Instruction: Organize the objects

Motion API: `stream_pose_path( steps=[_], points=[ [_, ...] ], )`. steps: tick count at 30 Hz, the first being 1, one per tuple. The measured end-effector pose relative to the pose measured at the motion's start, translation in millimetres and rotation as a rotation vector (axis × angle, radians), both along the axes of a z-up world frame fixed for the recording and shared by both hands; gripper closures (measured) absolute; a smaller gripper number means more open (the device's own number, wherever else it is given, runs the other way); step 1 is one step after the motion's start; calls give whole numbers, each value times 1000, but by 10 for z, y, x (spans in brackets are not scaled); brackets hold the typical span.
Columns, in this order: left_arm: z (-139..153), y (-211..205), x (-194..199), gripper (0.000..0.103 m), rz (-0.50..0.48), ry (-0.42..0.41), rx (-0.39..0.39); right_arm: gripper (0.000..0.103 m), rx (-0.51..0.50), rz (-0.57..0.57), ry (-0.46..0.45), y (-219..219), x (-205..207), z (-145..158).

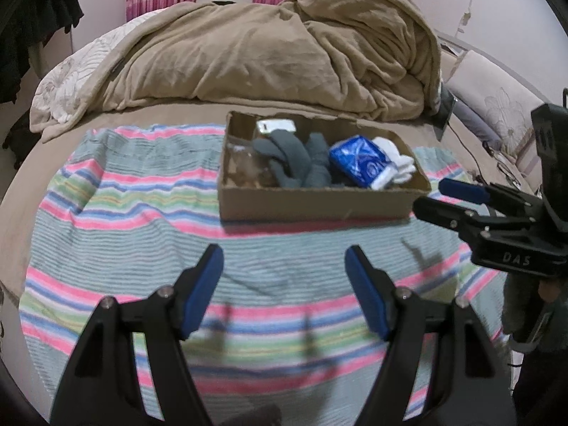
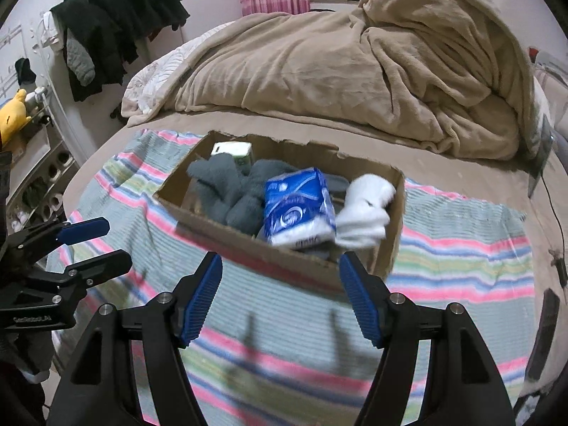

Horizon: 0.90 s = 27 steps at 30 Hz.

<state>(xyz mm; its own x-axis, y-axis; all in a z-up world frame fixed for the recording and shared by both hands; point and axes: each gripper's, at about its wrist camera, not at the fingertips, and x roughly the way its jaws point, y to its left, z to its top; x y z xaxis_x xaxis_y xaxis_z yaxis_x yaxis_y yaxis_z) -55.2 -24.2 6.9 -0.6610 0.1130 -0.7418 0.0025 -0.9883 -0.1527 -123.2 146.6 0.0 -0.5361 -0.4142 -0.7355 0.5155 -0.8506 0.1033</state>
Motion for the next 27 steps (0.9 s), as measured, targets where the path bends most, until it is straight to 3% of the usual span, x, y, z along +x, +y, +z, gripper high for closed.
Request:
stream_pose_path(
  steps=[4, 6, 7, 22, 27],
  points=[
    [5, 46, 154, 30, 5, 8, -7, 31, -2, -11, 11, 69, 186, 20],
    [19, 63, 234, 13, 8, 22, -9, 31, -6, -18, 19, 114, 290, 28],
    [30, 74, 284, 10, 7, 33, -6, 31, -7, -22, 21, 131, 332, 31],
    [180, 296, 784, 8, -24, 114, -50, 31, -26, -74, 72, 395, 995, 10],
    [295, 360, 934, 7, -27, 140, -61, 23, -35, -77, 103, 449, 1159, 121]
  ],
)
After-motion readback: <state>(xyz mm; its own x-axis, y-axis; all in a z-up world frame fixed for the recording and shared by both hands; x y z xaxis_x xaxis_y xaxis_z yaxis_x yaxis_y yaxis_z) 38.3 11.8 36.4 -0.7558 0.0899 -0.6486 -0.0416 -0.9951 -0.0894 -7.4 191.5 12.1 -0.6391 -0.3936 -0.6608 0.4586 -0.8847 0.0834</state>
